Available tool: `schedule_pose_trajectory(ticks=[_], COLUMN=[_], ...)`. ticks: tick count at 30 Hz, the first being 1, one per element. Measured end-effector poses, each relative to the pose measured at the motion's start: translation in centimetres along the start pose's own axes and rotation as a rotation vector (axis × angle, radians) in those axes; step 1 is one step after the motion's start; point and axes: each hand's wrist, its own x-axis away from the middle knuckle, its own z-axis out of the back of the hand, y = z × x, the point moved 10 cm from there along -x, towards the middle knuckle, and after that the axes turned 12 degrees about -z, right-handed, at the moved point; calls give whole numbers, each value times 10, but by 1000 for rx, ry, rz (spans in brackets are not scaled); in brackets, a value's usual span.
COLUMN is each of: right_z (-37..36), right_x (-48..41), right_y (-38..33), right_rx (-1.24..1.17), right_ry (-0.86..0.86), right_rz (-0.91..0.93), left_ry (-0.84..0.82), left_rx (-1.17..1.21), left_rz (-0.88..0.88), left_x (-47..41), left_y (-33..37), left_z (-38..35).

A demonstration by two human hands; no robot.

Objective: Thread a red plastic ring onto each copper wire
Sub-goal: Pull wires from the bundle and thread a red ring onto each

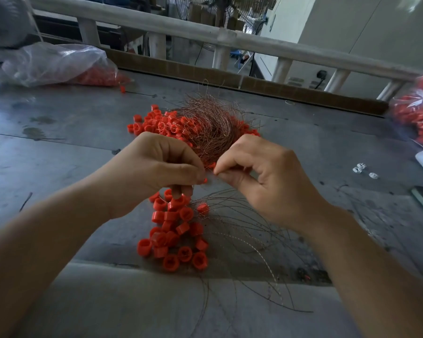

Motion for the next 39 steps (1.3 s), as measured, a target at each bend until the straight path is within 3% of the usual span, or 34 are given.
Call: schedule_pose_trajectory(ticks=[6, 20, 31, 39], right_z=[24, 18, 20, 14], right_x=[-1, 1, 2, 0], right_y=[18, 17, 20, 16], right_rx=[-117, -292, -217, -60], right_ry=[163, 134, 149, 150], right_rz=[-190, -247, -258, -177], left_ry=[114, 162, 189, 182], left_rx=[-20, 111, 165, 52], left_rz=[-107, -138, -141, -114], left_x=[-2, -2, -1, 1], left_y=[11, 14, 16, 14], left_z=[12, 10, 12, 10])
